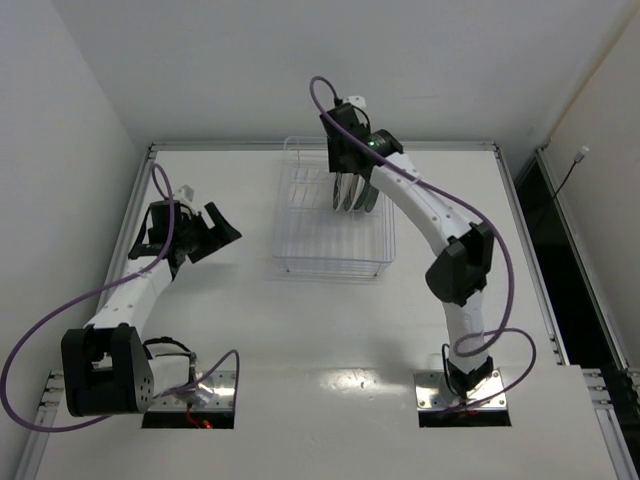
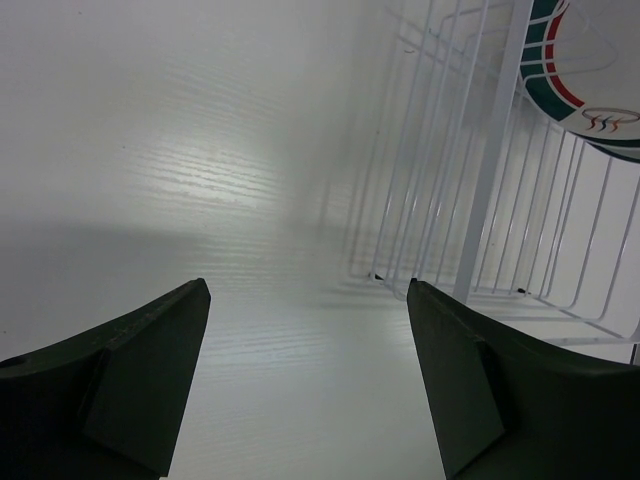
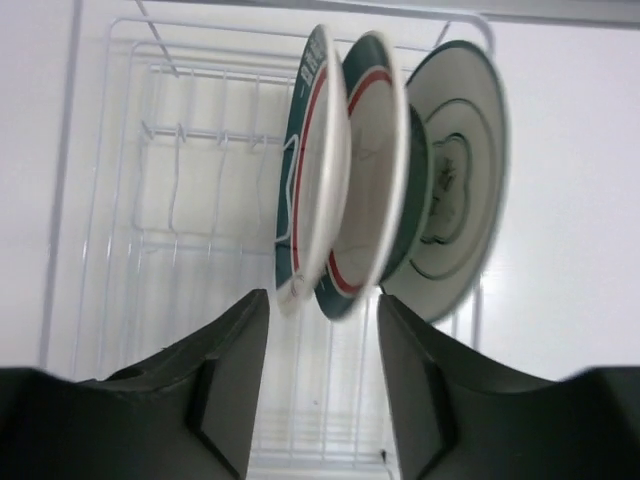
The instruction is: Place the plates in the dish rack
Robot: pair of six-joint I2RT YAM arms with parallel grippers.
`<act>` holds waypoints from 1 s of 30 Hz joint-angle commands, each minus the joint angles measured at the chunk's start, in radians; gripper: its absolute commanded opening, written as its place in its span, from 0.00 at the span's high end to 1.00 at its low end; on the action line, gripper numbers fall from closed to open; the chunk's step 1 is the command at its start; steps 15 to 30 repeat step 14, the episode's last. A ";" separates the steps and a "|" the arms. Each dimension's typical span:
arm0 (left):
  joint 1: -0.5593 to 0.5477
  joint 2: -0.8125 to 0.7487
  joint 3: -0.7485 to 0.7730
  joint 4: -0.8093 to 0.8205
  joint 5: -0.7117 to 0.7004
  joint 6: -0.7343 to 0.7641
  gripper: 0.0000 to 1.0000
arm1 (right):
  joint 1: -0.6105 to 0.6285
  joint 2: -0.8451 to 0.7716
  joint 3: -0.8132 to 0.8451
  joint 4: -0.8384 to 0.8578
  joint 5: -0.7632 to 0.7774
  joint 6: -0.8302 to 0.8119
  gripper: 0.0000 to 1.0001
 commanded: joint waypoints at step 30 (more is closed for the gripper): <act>0.010 -0.008 0.018 0.015 -0.033 0.018 0.22 | -0.086 -0.710 -1.026 0.303 -0.471 -0.038 0.11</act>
